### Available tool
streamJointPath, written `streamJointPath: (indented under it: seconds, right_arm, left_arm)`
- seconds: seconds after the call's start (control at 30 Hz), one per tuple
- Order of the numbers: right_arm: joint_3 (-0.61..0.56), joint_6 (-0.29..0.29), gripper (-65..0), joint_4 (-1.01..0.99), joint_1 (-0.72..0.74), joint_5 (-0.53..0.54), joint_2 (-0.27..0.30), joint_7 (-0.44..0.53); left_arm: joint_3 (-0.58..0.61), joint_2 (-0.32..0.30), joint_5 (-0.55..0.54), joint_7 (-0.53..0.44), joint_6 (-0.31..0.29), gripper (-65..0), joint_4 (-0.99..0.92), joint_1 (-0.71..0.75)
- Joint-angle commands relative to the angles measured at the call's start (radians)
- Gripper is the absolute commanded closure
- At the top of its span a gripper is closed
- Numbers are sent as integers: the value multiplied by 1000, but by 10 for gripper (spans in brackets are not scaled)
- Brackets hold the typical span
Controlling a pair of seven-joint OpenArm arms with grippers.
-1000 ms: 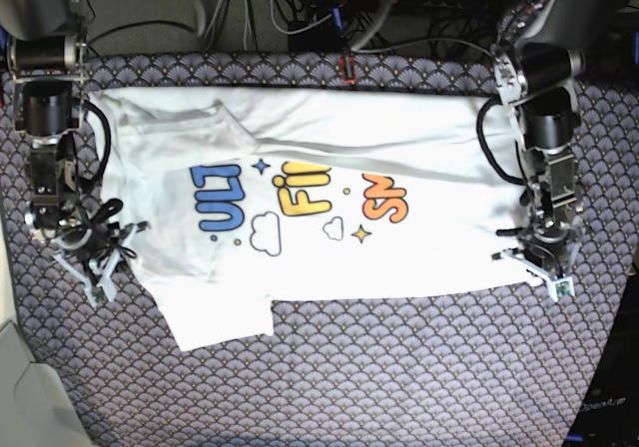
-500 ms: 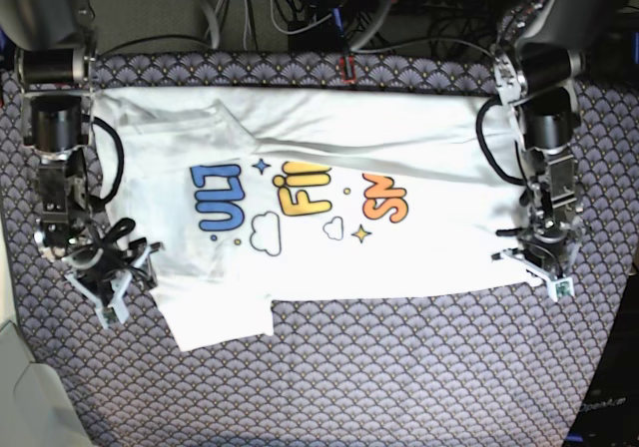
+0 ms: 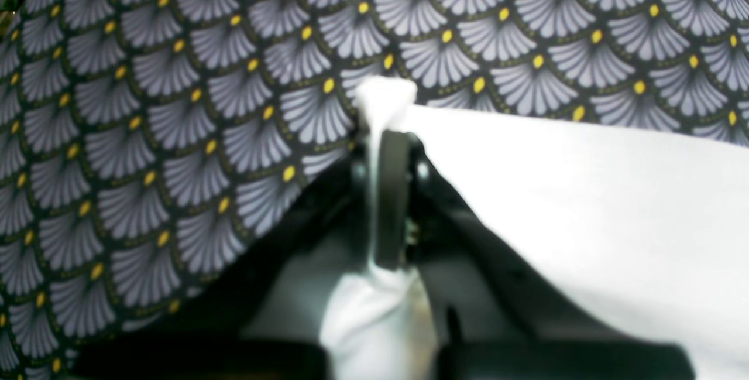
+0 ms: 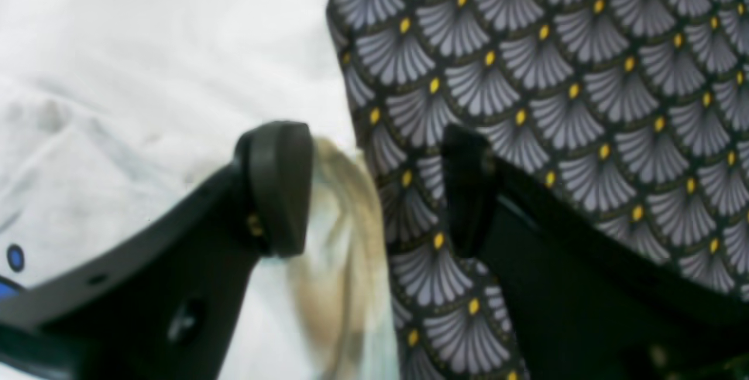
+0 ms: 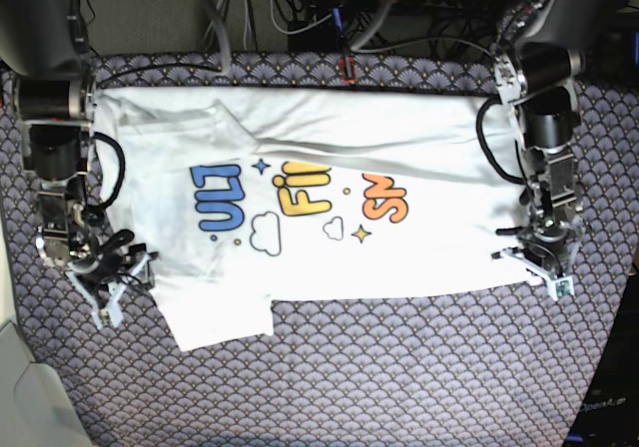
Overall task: Fold the T-shirt properly
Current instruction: 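Lift the side edges and fold the hem half toward the collar edge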
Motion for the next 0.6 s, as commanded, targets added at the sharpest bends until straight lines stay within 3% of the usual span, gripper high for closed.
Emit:
streamJointPath:
  seconds: [0.0, 0.23, 0.33, 0.47, 0.57]
  right_arm:
    - [4, -4, -358, 16, 34, 4, 14, 22]
    - [1, -4, -341, 14, -20, 4, -2, 29]
    - [1, -4, -239, 14, -28, 4, -5, 31]
    - [1, -4, 0, 14, -32, 3, -5, 31]
    - [1, -4, 0, 29, -26, 3, 0, 31]
  left_arm:
    - [0, -12, -1, -27, 1, -6, 17, -29]
    - [0, -12, -1, -27, 1, -6, 17, -29]
    - [0, -12, -1, -27, 1, -6, 17, -29]
    - [0, -9, -1, -27, 1, -6, 17, -29]
    - [0, 1, 4, -24, 1, -6, 26, -29]
